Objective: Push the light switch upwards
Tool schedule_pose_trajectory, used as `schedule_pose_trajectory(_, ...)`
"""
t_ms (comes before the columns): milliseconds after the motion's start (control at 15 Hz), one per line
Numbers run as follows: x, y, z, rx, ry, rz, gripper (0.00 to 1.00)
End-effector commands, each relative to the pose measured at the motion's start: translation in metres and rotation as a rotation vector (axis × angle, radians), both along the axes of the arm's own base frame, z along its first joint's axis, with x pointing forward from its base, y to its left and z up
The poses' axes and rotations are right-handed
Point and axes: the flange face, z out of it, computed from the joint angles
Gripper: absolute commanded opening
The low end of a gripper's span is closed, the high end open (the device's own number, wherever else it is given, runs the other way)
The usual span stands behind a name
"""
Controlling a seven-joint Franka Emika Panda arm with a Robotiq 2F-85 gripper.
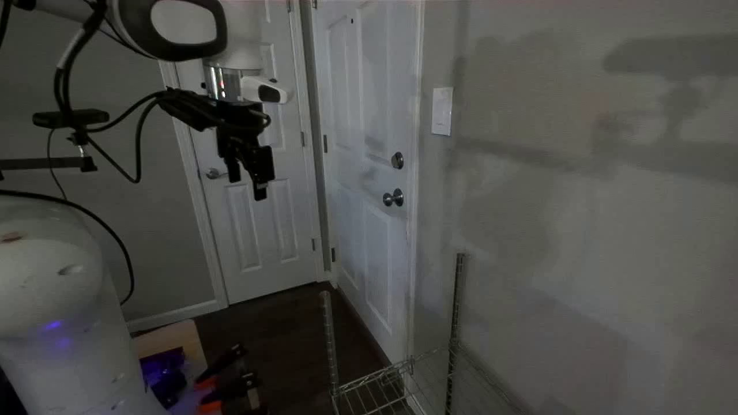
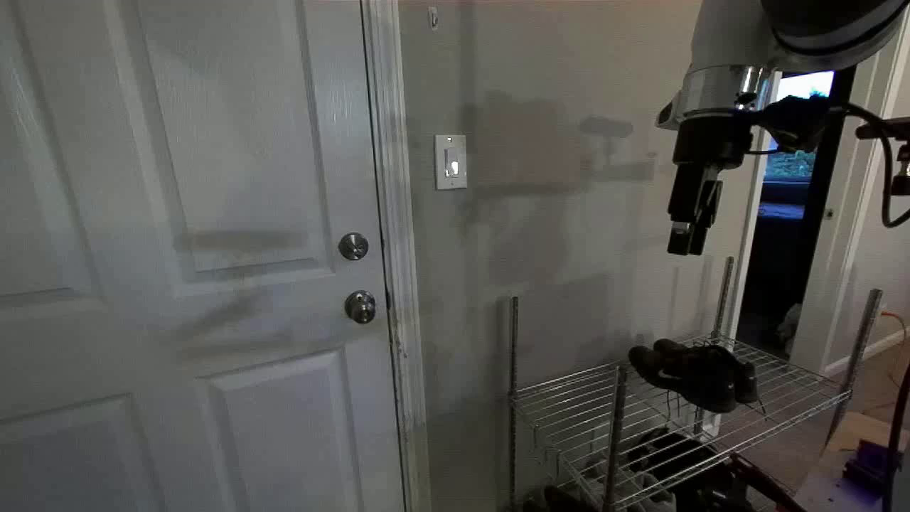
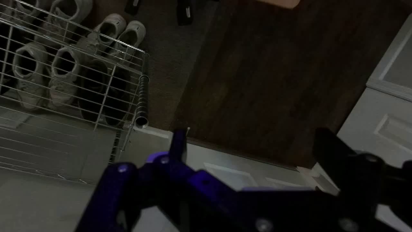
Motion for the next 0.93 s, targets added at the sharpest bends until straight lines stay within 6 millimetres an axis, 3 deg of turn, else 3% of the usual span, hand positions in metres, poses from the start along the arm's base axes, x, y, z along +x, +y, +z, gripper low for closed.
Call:
schedule_pose_trajectory(0, 0.0, 0.0, 0.001, 0.0, 0.001, 0.0, 1.0)
schedule_pose_trajectory(867, 0.011, -0.008, -0.002, 0.012, -0.002, -0.025, 1.0)
